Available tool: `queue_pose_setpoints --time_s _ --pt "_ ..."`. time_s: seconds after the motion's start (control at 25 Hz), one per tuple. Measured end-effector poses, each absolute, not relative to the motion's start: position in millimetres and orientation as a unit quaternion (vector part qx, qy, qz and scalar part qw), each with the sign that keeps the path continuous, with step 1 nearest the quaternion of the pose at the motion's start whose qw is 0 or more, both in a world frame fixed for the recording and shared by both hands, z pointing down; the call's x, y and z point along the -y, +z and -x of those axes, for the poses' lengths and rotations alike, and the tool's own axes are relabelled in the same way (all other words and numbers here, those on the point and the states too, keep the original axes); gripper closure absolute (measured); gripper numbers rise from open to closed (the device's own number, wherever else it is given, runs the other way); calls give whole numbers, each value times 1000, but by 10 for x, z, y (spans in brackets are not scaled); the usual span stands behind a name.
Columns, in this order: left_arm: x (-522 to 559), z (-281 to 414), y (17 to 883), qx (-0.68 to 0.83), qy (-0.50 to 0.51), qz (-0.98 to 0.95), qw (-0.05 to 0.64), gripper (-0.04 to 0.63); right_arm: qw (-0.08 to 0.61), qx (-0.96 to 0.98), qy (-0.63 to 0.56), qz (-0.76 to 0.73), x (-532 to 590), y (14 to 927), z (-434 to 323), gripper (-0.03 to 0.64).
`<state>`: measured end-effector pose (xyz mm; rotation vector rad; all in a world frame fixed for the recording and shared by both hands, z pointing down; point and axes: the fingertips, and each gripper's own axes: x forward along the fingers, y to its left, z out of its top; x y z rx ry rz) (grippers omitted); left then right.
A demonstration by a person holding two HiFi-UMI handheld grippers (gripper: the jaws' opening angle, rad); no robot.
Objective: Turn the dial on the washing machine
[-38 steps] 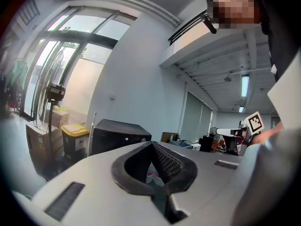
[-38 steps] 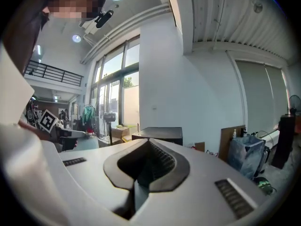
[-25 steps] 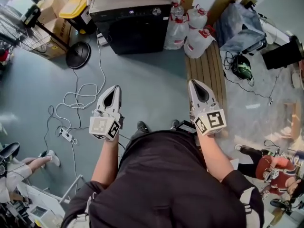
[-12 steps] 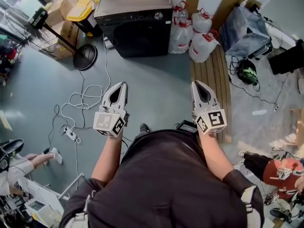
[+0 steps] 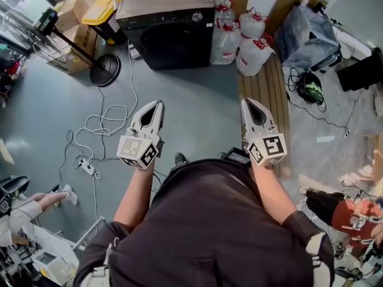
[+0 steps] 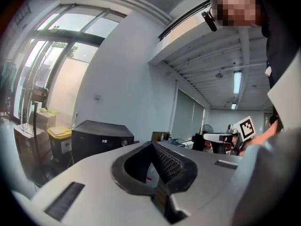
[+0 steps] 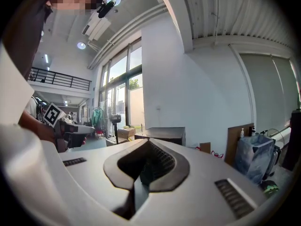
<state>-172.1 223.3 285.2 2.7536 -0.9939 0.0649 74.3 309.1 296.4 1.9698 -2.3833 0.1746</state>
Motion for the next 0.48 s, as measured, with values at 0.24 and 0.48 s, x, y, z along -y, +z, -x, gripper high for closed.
queue_pose_setpoints --time_s 0.24,0.48 --pt "-2275 1652 2880 324 24 -939 110 580 21 766 58 -639 -3105 2972 -762 595" --pt "-2308 1790 2924 335 21 -936 105 580 20 761 61 -645 -3173 3043 -689 595"
